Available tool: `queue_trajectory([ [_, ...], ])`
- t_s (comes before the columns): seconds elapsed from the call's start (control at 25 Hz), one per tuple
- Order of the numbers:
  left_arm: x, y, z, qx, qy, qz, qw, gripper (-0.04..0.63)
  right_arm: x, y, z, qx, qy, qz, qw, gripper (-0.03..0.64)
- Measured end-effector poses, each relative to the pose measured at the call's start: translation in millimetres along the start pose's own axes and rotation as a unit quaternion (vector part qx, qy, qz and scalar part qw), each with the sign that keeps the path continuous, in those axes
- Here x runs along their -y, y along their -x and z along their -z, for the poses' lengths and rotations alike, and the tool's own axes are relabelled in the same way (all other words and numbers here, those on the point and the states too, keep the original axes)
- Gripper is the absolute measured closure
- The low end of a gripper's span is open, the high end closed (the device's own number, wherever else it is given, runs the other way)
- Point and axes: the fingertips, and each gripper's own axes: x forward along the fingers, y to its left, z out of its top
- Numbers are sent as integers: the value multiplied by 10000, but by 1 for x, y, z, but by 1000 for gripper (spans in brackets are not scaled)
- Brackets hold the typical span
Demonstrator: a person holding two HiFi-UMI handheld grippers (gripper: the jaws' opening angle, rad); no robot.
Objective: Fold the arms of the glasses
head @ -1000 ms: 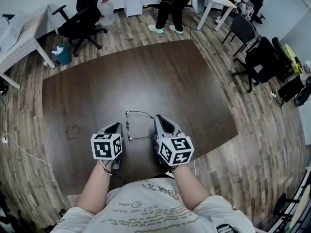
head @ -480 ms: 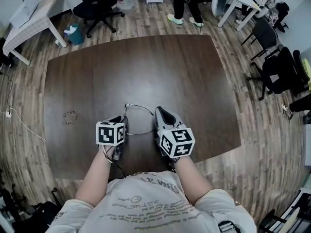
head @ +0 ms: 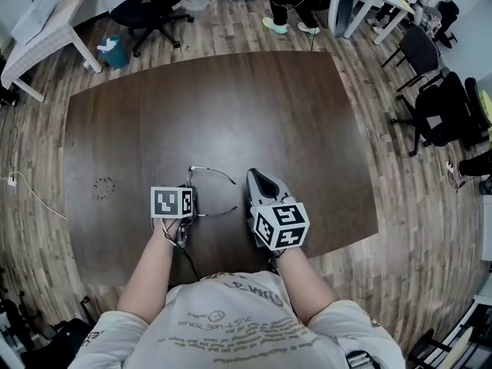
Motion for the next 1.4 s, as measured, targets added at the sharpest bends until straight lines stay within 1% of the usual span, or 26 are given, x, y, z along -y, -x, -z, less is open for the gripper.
queue_trajectory([
  [0.08,-2,-3,1,-90,15,-70,9999,486,5,0,1,-23,-25,32,10000,600],
  [0.12,-3,-5,1,-127,29,-106,9999,497,6,-1,1,-32,-38,40,10000,601],
  [0.2,-4,-5,2,-174,57,-172,9997,540,7,-1,1,-39,-56,38,10000,601],
  [0.28,-3,-4,2,-201,26,-188,9996,555,6,-2,0,-24,-57,22,10000,601],
  [0.44,-2,-2,3,-188,-44,-177,9997,560,2,-3,-1,7,-44,-15,10000,600],
  [0.56,-1,5,-2,-77,-69,-131,9999,560,-2,-3,-3,18,-22,-59,10000,601],
  [0.68,6,14,-10,257,-211,38,9994,560,-8,-2,-4,19,33,-180,9998,600],
  [0.8,18,29,-23,804,-465,292,9952,560,-19,0,-7,16,112,-454,9989,601],
  [0.92,26,47,-36,1346,-711,413,9875,560,-32,4,-13,58,237,-734,9970,600],
  [1.08,35,68,-47,1880,-865,540,9769,561,-48,12,-20,128,320,-1117,9931,600],
  [1.16,38,77,-51,2094,-975,568,9713,561,-54,16,-23,139,395,-1241,9914,600],
  [1.32,43,95,-53,2454,-1225,563,9600,561,-64,24,-27,134,616,-1341,9890,596],
  [1.36,43,98,-54,2518,-1259,559,9579,561,-66,26,-27,116,671,-1370,9882,585],
  [1.4,43,101,-53,2565,-1280,553,9564,561,-68,27,-27,87,721,-1399,9875,558],
])
